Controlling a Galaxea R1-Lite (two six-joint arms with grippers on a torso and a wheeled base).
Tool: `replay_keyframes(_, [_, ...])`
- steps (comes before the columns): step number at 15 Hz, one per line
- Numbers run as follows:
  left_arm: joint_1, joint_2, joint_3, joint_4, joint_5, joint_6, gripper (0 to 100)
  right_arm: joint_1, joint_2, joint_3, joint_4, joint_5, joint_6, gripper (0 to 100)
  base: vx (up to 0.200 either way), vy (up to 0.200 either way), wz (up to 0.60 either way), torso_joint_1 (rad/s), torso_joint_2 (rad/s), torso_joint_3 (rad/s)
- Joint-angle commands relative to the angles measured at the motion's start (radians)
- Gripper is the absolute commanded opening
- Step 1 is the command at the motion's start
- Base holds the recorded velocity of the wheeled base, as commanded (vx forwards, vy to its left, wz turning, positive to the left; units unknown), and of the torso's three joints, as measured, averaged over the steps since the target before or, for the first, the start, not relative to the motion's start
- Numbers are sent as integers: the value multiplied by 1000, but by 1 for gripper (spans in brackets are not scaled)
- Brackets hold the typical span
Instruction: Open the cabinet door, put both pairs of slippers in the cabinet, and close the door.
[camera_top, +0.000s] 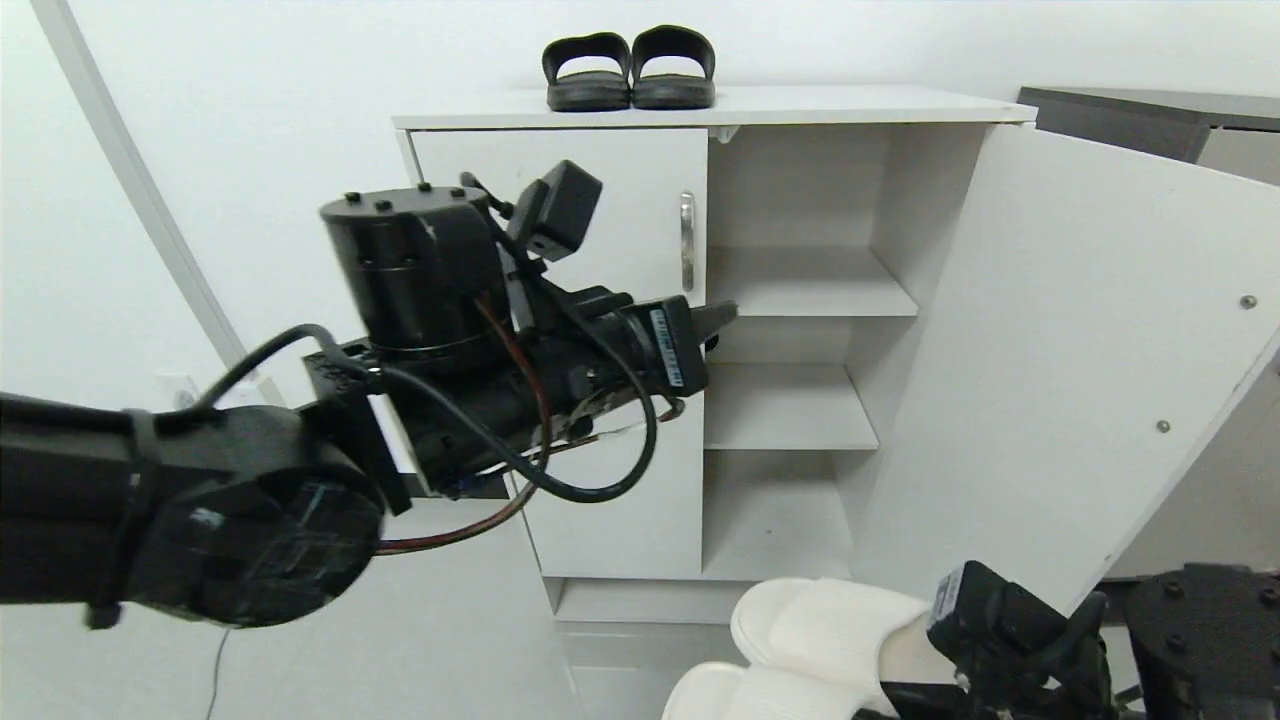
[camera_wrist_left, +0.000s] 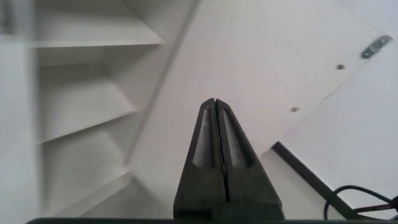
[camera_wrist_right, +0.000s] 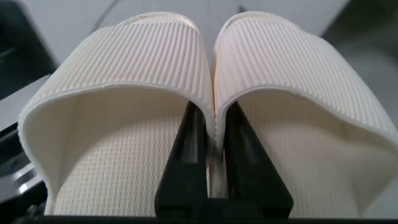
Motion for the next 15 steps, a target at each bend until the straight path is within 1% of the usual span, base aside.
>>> replay_keyframes(1, [184, -338, 125, 276, 158, 114, 0, -71, 132, -138, -2, -181, 71, 0, 0, 0, 0, 0, 0, 0])
replay_keyframes(2, [244, -437, 162, 380, 218, 136, 0, -86, 186, -180, -4, -239, 114, 0, 0, 0, 0, 0, 0, 0])
replay_keyframes(3, [278, -546, 200, 460, 267, 140, 0, -98, 232, -224, -7, -301, 143, 0, 0, 0, 0, 0, 0, 0])
replay_keyframes(4, [298, -652, 239, 538, 328, 143, 0, -114, 283, -260, -11, -381, 161, 0, 0, 0, 0, 0, 0, 0])
replay_keyframes(5, [333, -773, 266, 615, 407, 154, 0, -131, 316, -286, -37, -451, 169, 0, 0, 0, 0, 0, 0, 0])
replay_keyframes(6, [362, -890, 298, 683, 451, 165, 0, -137, 335, -298, -80, -482, 169, 0, 0, 0, 0, 0, 0, 0])
replay_keyframes(7, [398, -1000, 325, 756, 486, 186, 0, -144, 343, -298, -122, -486, 164, 0, 0, 0, 0, 0, 0, 0])
replay_keyframes(8, [439, -1079, 348, 807, 528, 212, 0, -144, 347, -295, -131, -491, 161, 0, 0, 0, 0, 0, 0, 0])
replay_keyframes(9, [494, -1168, 375, 831, 577, 229, 0, -144, 349, -295, -132, -493, 160, 0, 0, 0, 0, 0, 0, 0])
replay_keyframes(10, [562, -1243, 418, 831, 589, 231, 0, -143, 350, -293, -132, -494, 160, 0, 0, 0, 0, 0, 0, 0])
replay_keyframes(11, [617, -1303, 458, 833, 588, 231, 0, -143, 353, -290, -132, -494, 160, 0, 0, 0, 0, 0, 0, 0])
replay_keyframes(12, [649, -1349, 498, 833, 588, 232, 0, -143, 355, -287, -134, -494, 160, 0, 0, 0, 0, 0, 0, 0])
replay_keyframes(13, [671, -1431, 575, 833, 578, 246, 0, -143, 355, -284, -134, -494, 160, 0, 0, 0, 0, 0, 0, 0])
replay_keyframes(15, [672, -1522, 679, 831, 546, 252, 0, -138, 355, -284, -136, -494, 160, 0, 0, 0, 0, 0, 0, 0])
